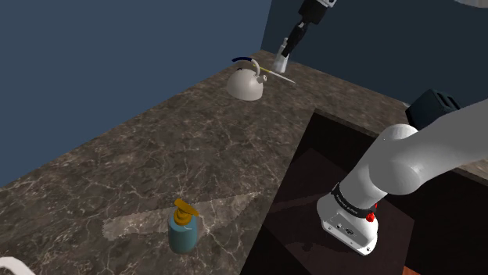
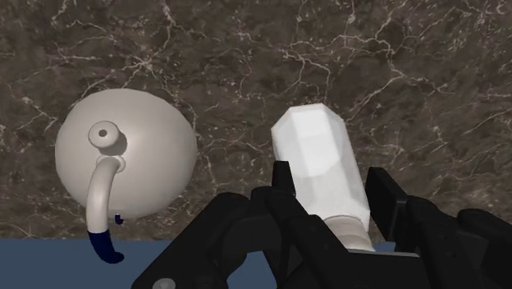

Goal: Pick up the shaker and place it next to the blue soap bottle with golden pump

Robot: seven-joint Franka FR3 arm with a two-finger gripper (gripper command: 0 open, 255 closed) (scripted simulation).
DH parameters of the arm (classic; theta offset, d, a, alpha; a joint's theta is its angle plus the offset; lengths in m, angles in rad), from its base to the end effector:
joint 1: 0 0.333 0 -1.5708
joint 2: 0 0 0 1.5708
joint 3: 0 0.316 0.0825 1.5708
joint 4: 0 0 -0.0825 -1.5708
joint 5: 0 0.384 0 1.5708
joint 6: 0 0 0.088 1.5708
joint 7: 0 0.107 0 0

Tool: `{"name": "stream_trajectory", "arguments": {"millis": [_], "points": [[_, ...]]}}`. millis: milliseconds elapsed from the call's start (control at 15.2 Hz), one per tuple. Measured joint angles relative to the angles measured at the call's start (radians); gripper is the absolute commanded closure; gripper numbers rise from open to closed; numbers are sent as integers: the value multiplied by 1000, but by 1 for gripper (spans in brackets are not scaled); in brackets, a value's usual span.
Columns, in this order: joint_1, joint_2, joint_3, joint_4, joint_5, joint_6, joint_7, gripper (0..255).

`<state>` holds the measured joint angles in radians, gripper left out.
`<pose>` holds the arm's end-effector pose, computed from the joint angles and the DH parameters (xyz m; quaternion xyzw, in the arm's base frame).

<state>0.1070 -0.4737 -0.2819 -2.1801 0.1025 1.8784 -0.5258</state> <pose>0.4220 -0.0863 0.5837 -0.9757 -0.1711 -0.1098 0.0815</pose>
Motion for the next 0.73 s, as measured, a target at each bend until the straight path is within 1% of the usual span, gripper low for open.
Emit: {"name": "stream_trajectory", "arguments": {"millis": [330, 726], "points": [[17, -116, 100, -109, 7, 9, 117, 255], [50, -233, 225, -195, 43, -2, 259, 255]]}}
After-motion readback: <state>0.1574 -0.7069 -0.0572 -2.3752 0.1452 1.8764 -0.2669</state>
